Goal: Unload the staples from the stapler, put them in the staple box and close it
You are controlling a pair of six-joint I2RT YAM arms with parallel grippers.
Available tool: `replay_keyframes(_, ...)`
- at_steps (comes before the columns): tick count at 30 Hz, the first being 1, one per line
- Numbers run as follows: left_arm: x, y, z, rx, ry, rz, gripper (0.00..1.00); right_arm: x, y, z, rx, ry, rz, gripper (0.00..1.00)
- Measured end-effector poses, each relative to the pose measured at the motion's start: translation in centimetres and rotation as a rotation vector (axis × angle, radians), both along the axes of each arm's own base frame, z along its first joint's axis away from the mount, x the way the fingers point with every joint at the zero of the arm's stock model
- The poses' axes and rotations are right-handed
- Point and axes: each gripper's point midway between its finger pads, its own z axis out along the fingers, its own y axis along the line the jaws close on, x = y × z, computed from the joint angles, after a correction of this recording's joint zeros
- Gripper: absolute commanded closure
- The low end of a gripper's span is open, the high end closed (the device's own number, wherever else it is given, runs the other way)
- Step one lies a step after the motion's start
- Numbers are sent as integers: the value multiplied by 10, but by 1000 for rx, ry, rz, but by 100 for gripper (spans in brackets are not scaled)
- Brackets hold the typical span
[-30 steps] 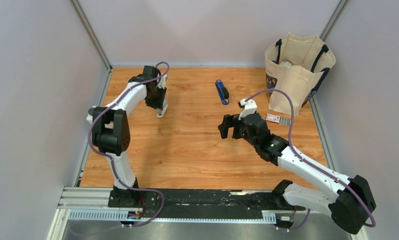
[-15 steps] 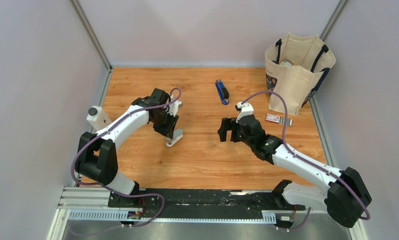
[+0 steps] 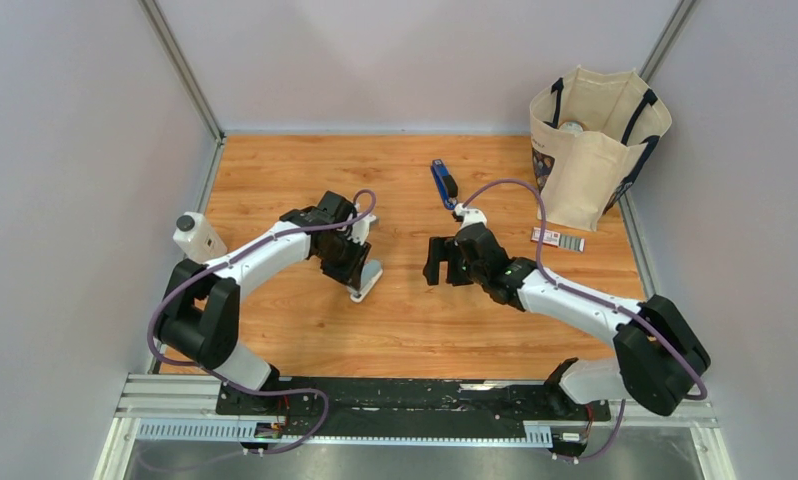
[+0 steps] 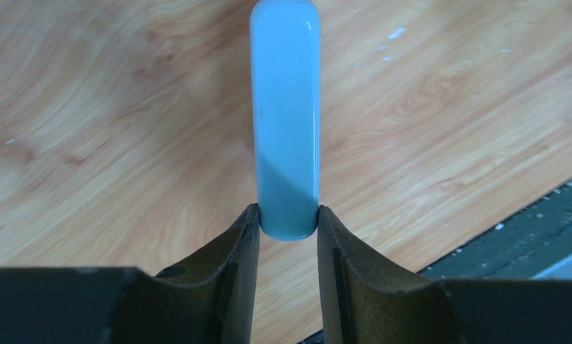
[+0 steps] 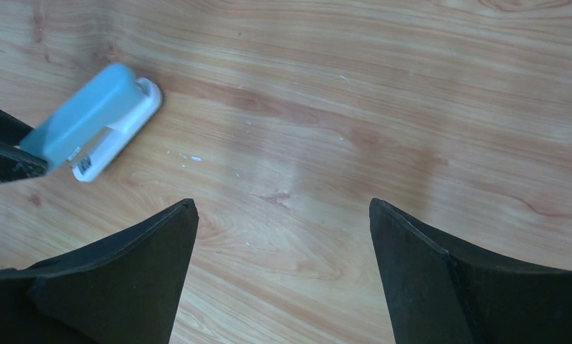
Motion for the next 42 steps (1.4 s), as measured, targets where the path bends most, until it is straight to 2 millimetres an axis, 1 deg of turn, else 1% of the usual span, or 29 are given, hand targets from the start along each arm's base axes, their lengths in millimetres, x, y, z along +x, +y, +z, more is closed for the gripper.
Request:
replay_keyframes(1, -1, -5, 1, -17, 1, -10, 56, 1, 4, -1, 3, 11, 5, 7)
replay_keyframes(3, -6, -16, 4, -62, 16, -31, 55, 3, 12, -2, 15, 34, 18, 7)
replay_keyframes(4, -10, -22, 6, -95, 34, -44, 50, 1, 16, -4, 24, 49, 26, 7)
replay_keyframes(5, -13, -26, 7, -117, 46, -55, 49, 0, 18, -4, 28, 57, 30, 8)
replay_keyframes(6, -17, -31, 10, -148, 64, -68, 40, -1, 20, -5, 34, 68, 34, 7)
replay_keyframes(9, -26, -43, 19, -227, 96, -95, 38, -4, 27, -6, 59, 101, 46, 8)
replay_keyframes(11, -29, -47, 26, -258, 95, -109, 37, -7, 32, -6, 77, 125, 50, 8)
replay_keyframes(16, -30, -47, 38, -282, 63, -122, 38, -18, 41, -9, 105, 181, 65, 8)
replay_keyframes(18, -26, -41, 43, -284, 46, -106, 38, -24, 47, -8, 103, 198, 78, 8)
replay_keyframes(19, -23, -36, 47, -286, 40, -87, 39, -25, 55, -5, 100, 209, 87, 7)
replay_keyframes(20, -15, -29, 52, -289, 26, -55, 39, -27, 60, -3, 102, 209, 98, 7)
replay_keyframes(23, 19, 1, 66, -274, -44, 65, 39, -29, 86, 5, 106, 225, 127, 4)
replay_keyframes(24, 30, 13, 70, -266, -71, 107, 39, -29, 94, 6, 109, 229, 133, 0)
replay_keyframes(25, 39, 23, 74, -257, -97, 142, 39, -29, 103, 8, 112, 238, 140, 0)
replay_keyframes(26, 47, 38, 78, -240, -126, 186, 39, -29, 110, 8, 115, 244, 143, 0)
replay_keyframes(27, 50, 49, 80, -226, -146, 216, 39, -30, 117, 7, 117, 256, 147, 0)
replay_keyframes(28, 52, 60, 83, -202, -168, 242, 39, -31, 124, 5, 118, 270, 149, 0)
replay_keyframes(30, 50, 70, 91, -171, -210, 252, 38, -33, 135, 0, 116, 297, 152, 0)
replay_keyframes(33, 45, 77, 102, -140, -271, 236, 37, -34, 146, -8, 92, 334, 145, 0)
replay_keyframes(35, 39, 82, 105, -117, -299, 225, 38, -33, 154, -13, 73, 352, 132, 2)
replay_keyframes(38, 33, 89, 103, -80, -307, 219, 38, -32, 162, -15, 44, 354, 106, 7)
replay_keyframes(42, 29, 97, 92, -36, -296, 217, 38, -32, 173, -15, 4, 346, 87, 10)
